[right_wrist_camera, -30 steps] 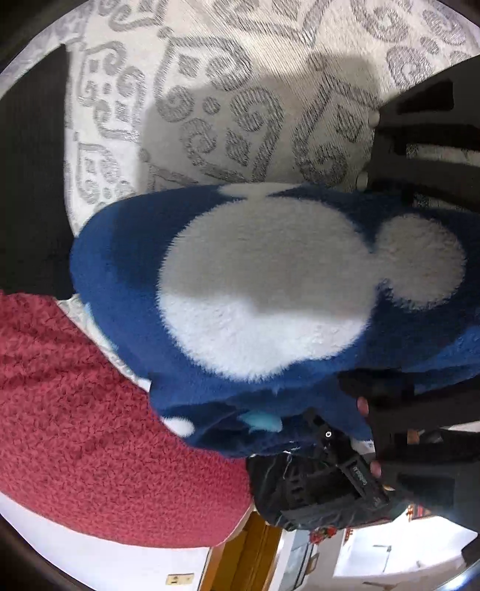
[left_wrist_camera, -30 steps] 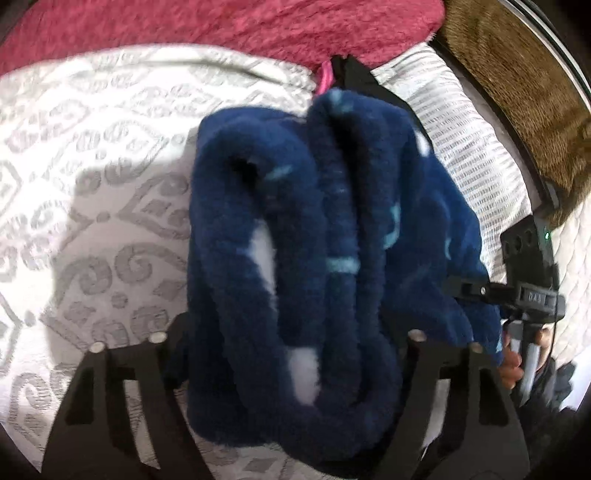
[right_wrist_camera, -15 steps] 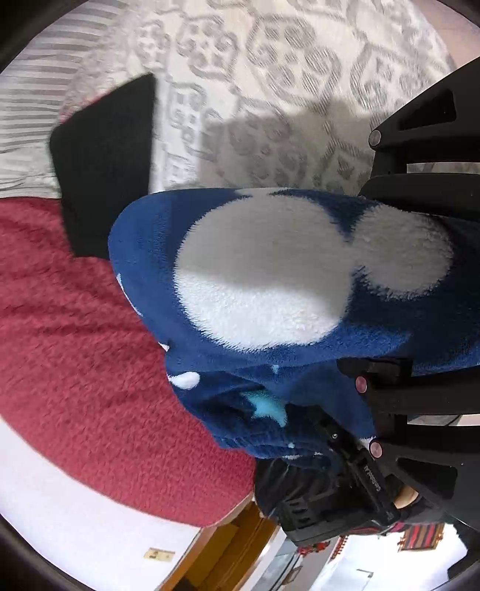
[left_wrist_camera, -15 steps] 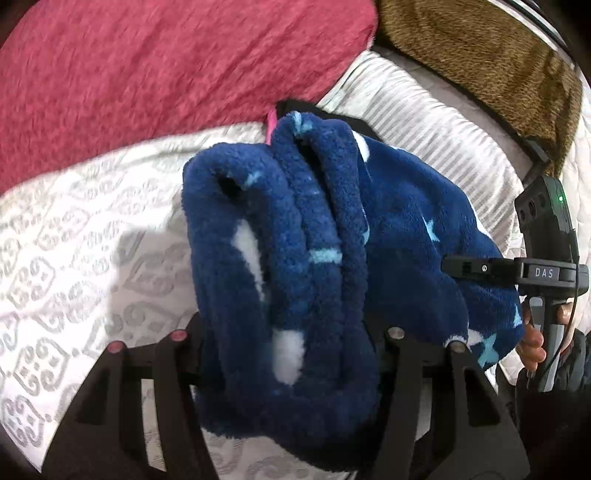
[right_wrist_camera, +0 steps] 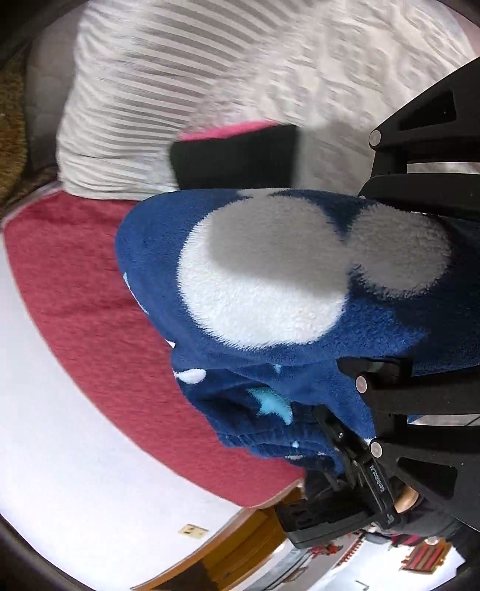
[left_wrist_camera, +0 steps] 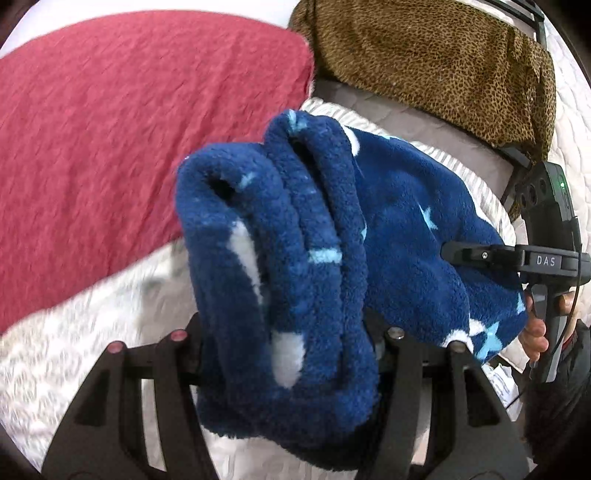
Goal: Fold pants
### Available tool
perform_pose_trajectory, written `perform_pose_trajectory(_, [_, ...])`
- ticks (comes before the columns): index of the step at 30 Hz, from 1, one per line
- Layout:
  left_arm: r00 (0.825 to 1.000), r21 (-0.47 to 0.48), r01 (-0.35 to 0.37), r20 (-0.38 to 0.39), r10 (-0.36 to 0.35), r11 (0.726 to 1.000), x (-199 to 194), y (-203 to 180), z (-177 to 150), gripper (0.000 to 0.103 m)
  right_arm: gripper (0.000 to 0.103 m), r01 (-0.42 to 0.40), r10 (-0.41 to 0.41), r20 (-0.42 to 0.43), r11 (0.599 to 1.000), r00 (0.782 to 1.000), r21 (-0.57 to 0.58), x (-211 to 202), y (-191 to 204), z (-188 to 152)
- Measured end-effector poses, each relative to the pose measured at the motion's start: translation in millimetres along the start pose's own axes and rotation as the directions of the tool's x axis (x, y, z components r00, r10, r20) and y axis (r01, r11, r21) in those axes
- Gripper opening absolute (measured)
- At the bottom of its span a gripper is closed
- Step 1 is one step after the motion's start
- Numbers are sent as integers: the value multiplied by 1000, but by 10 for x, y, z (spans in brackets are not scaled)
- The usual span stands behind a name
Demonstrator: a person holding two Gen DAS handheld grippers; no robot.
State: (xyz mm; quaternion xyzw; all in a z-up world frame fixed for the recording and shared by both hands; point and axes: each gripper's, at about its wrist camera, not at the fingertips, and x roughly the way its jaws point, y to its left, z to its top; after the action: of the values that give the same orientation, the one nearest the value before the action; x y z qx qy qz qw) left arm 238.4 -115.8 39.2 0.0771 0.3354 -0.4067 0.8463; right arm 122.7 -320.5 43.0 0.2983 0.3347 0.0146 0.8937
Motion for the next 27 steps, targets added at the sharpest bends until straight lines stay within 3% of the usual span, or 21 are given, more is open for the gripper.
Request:
perform_pose_trajectory(7, [1000, 49, -9, 20, 8, 999, 458, -212, 641, 61, 45, 36, -33, 78, 999, 996, -38, 37, -219, 665])
perform_pose_trajectory(13, [999, 64, -35, -21, 37, 997, 1210, -134, 973, 61, 44, 73, -72, 90, 997, 993, -9, 523, -622, 986])
perform_pose_trajectory(17, [994, 39, -89, -62, 91, 995, 1942, 109, 859, 70, 45, 101, -103, 56, 994, 993, 36, 1050, -1032, 1087])
perform_pose_trajectory(19, [964, 49, -202, -168, 208, 978, 2433, 248, 644, 71, 46, 160, -159, -25, 986, 987, 43, 1489, -1258, 1033])
perform_pose_trajectory(20, [939, 84, -249, -223, 262, 965, 2640, 280, 526, 75, 46, 209, -204, -94, 977, 975, 48, 1747, -1384, 959])
perform_pose_trajectory(21, [933, 107, -261, -225, 279, 959, 2760, 286, 400, 79, 49, 238, -229, -133, 970, 964, 52, 1891, -1459, 898])
perform_pose_trajectory(22, [937, 105, -282, -184, 298, 954, 2750, 273, 356, 93, 52, 256, -245, -142, 965, 959, 60, 2000, -1539, 813])
perform_pose_trajectory(23, [933, 97, -322, -134, 333, 942, 2719, 261, 324, 98, 52, 235, -227, -107, 970, 968, 68, 2004, -1584, 752])
perform_pose_trajectory(27, [948, 39, -273, -158, 275, 961, 2693, 351, 308, 99, 53, 152, -146, -72, 983, 987, 98, 1917, -1694, 723])
